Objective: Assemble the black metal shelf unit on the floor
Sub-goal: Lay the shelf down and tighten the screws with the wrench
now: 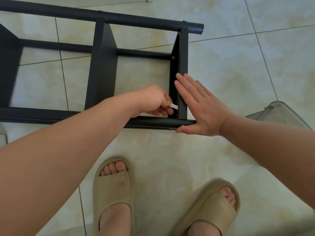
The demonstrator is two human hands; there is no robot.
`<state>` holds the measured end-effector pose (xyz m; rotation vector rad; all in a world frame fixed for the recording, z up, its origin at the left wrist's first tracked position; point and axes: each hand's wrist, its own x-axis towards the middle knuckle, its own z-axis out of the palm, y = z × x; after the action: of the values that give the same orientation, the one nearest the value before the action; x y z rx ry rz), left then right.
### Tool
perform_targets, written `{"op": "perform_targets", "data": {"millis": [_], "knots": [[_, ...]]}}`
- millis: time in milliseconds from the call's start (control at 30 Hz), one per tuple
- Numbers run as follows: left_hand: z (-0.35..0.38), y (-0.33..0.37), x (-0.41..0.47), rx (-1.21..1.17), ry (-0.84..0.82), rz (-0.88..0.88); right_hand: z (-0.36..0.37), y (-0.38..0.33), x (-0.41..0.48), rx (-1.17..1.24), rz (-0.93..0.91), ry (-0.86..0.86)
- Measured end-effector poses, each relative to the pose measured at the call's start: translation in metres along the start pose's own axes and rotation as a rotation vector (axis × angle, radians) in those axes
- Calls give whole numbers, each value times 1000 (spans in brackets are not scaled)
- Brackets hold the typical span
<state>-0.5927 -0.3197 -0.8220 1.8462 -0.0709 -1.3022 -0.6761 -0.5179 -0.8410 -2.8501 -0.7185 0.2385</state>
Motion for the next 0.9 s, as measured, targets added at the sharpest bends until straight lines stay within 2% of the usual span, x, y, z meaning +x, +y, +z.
{"op": "perform_targets", "data": {"millis": [600, 900], "knots": [[0, -7, -7, 342, -68, 75, 0, 0, 0, -2, -1, -2], [-22, -11, -5, 459, 16, 148, 0, 0, 0, 11, 4, -12]]}}
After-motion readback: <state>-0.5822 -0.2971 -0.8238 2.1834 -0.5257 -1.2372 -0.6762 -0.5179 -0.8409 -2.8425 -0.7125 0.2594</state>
